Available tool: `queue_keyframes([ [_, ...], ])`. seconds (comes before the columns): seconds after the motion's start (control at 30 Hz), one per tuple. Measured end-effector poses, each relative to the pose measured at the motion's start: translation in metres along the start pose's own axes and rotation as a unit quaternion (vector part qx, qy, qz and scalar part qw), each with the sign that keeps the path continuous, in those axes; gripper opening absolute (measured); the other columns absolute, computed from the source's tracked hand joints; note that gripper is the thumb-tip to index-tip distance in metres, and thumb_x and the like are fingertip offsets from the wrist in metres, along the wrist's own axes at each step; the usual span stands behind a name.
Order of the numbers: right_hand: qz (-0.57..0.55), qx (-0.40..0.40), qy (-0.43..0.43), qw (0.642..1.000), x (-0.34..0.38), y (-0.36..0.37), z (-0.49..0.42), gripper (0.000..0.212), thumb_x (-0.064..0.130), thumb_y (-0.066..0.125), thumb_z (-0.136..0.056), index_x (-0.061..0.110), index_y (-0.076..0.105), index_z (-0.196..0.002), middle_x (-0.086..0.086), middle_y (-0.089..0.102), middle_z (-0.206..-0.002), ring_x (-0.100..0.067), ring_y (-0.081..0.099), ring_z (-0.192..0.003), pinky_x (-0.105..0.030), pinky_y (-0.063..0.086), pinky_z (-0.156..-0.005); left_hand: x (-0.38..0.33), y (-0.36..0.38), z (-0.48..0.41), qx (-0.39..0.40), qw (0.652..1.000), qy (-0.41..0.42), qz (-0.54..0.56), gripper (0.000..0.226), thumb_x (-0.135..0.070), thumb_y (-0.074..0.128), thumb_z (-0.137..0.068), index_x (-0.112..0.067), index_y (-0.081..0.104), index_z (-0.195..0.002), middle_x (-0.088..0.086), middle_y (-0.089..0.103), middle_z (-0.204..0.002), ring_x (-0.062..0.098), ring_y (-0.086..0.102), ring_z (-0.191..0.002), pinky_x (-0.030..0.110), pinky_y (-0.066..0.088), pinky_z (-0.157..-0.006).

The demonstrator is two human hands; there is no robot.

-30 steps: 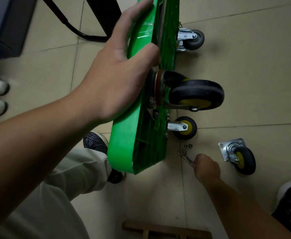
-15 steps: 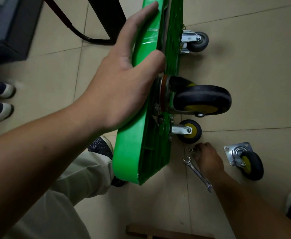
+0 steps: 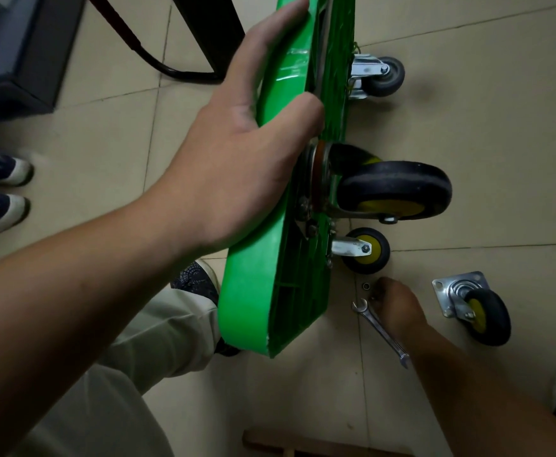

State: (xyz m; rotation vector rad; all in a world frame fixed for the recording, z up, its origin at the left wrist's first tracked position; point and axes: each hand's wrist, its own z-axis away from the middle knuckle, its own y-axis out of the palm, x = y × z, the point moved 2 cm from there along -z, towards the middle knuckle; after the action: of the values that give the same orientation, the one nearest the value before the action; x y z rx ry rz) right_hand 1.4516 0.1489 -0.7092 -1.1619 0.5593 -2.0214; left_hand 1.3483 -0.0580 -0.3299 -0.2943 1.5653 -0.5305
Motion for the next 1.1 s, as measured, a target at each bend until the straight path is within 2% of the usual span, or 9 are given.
queue_keyframes([
  [0.07, -0.036, -0.003, 0.021, 0.999, 0.002, -0.003, -0.002, 0.018, 0.018, 0.079, -0.079, 0.012, 0.067, -0.091, -0.005, 0.069, -0.085, -0.027, 0.067, -0.082, -0.030, 0.048, -0.071, 0.000, -0.001, 0.000, 0.007, 1.000, 0.003, -0.006, 0.065, -0.028, 0.051, -0.094, -0.023, 0.032, -0.157, -0.018, 0.048, -0.121, -0.006, 0.049, -0.103, 0.018, 0.046, -0.096],
  [0.2, -0.082, -0.019, 0.024, 0.996, 0.009, -0.011, -0.001, 0.020, 0.009, 0.073, -0.084, 0.016, 0.068, -0.102, -0.003, 0.071, -0.093, -0.024, 0.065, -0.088, -0.032, 0.049, -0.079, 0.002, -0.005, 0.000, 0.017, 1.000, -0.007, -0.026, 0.064, -0.021, 0.054, -0.100, -0.040, 0.029, -0.155, -0.024, 0.057, -0.103, -0.003, 0.061, -0.077, 0.020, 0.053, -0.069],
  [0.47, -0.017, -0.073, -0.026, 0.997, 0.030, -0.058, 0.016, 0.018, 0.009, 0.065, -0.087, 0.010, 0.073, -0.103, -0.018, 0.065, -0.104, -0.038, 0.065, -0.097, -0.037, 0.052, -0.083, -0.010, -0.006, 0.007, 0.041, 0.998, -0.033, -0.046, 0.073, -0.028, 0.058, -0.100, -0.047, 0.018, -0.157, -0.025, 0.051, -0.101, -0.012, 0.060, -0.068, 0.010, 0.049, -0.058],
  [0.53, -0.031, -0.103, -0.044, 0.993, 0.044, -0.082, 0.023, 0.015, 0.009, 0.066, -0.089, 0.008, 0.072, -0.103, -0.017, 0.067, -0.103, -0.035, 0.065, -0.097, -0.032, 0.049, -0.082, -0.014, -0.006, 0.011, 0.049, 0.997, -0.041, -0.040, 0.077, -0.029, 0.060, -0.099, -0.047, 0.014, -0.158, -0.027, 0.048, -0.103, -0.014, 0.060, -0.067, 0.008, 0.047, -0.055],
  [0.67, -0.083, -0.170, -0.060, 0.980, 0.078, -0.151, 0.033, 0.007, 0.012, 0.064, -0.096, 0.019, 0.063, -0.098, -0.005, 0.067, -0.093, -0.024, 0.066, -0.089, -0.028, 0.047, -0.078, -0.016, -0.005, 0.025, 0.069, 0.996, -0.043, -0.042, 0.093, -0.027, 0.066, -0.094, -0.042, 0.003, -0.160, -0.030, 0.047, -0.111, -0.009, 0.064, -0.078, 0.009, 0.051, -0.065],
  [0.73, -0.112, -0.219, -0.070, 0.967, 0.098, -0.191, 0.035, 0.011, 0.012, 0.058, -0.099, 0.022, 0.056, -0.097, -0.003, 0.066, -0.089, -0.025, 0.068, -0.084, -0.039, 0.057, -0.078, -0.014, -0.004, 0.034, 0.075, 0.995, -0.033, -0.052, 0.098, -0.029, 0.068, -0.091, -0.042, 0.000, -0.160, -0.021, 0.048, -0.125, -0.008, 0.062, -0.091, 0.019, 0.054, -0.083],
  [0.83, -0.145, -0.263, -0.106, 0.948, 0.144, -0.246, 0.042, 0.008, 0.013, 0.050, -0.103, 0.020, 0.048, -0.102, -0.004, 0.065, -0.091, -0.024, 0.068, -0.084, -0.049, 0.059, -0.083, -0.010, -0.007, 0.038, 0.069, 0.995, -0.042, -0.050, 0.098, -0.032, 0.067, -0.090, -0.047, 0.000, -0.159, -0.011, 0.055, -0.132, 0.004, 0.068, -0.092, 0.033, 0.059, -0.086],
  [0.97, -0.023, -0.291, -0.225, 0.930, 0.230, -0.290, 0.054, 0.009, 0.012, 0.039, -0.099, 0.016, 0.047, -0.101, -0.011, 0.059, -0.091, -0.032, 0.056, -0.082, -0.045, 0.048, -0.074, -0.004, -0.013, 0.036, 0.072, 0.996, -0.032, -0.035, 0.100, -0.039, 0.065, -0.077, -0.052, 0.005, -0.157, -0.001, 0.068, -0.119, 0.018, 0.074, -0.082, 0.047, 0.062, -0.077],
  [1.1, 0.155, -0.319, -0.355, 0.865, 0.297, -0.316, 0.054, 0.029, 0.017, 0.042, -0.092, 0.012, 0.054, -0.118, -0.012, 0.056, -0.098, -0.034, 0.053, -0.087, -0.042, 0.041, -0.076, 0.005, -0.021, 0.033, 0.080, 0.996, -0.018, -0.026, 0.103, -0.046, 0.065, -0.073, -0.054, 0.005, -0.156, 0.003, 0.069, -0.122, 0.018, 0.075, -0.087, 0.047, 0.061, -0.081],
])
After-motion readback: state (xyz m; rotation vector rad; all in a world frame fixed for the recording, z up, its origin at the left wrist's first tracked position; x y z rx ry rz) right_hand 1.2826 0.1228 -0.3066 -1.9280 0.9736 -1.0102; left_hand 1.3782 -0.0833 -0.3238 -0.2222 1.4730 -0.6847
